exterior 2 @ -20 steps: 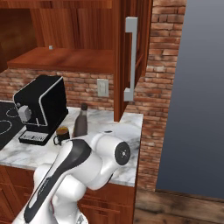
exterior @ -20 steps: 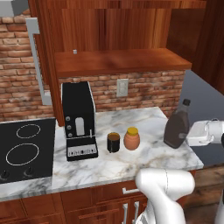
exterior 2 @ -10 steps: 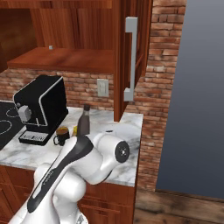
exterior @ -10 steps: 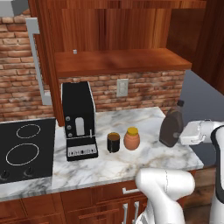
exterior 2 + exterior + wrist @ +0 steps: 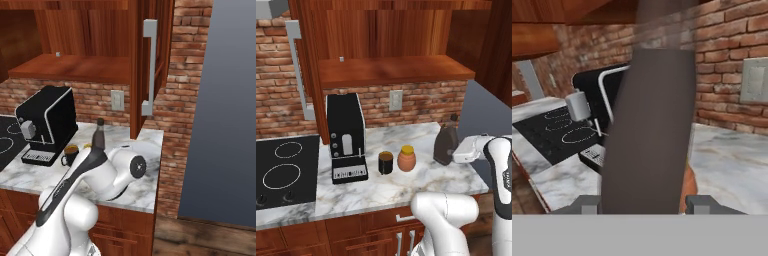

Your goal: Pick the syrup bottle and honey bottle from the cabinet and place them next to the mug.

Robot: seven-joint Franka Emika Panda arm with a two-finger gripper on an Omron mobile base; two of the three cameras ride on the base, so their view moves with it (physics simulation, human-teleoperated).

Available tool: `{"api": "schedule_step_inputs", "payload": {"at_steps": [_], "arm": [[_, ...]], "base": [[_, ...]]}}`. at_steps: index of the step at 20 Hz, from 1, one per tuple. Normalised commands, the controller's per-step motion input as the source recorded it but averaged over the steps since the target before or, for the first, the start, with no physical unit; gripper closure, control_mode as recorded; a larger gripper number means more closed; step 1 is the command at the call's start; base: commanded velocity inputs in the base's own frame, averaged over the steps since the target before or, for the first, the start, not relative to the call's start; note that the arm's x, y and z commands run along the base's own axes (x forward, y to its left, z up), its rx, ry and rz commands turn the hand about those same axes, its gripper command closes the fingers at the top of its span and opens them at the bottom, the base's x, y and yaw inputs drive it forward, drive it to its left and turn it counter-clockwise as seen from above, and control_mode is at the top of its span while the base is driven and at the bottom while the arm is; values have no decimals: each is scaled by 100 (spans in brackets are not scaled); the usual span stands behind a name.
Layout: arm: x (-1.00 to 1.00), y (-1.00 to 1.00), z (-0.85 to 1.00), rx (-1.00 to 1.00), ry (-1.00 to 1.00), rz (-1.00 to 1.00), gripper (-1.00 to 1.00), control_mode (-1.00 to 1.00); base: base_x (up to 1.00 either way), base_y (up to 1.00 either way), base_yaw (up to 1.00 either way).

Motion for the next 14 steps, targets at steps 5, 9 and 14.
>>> {"api": "schedule_step_inputs", "payload": {"at_steps": [5, 9, 14], "arm": [[11, 0, -16, -1, 0, 0, 100, -100], [10, 0, -23, -1, 0, 0, 100, -100], [15, 0, -31, -2, 0, 0, 100, -100]], "base": [[0, 0, 0], [0, 0, 0], [0, 0, 0]]}}
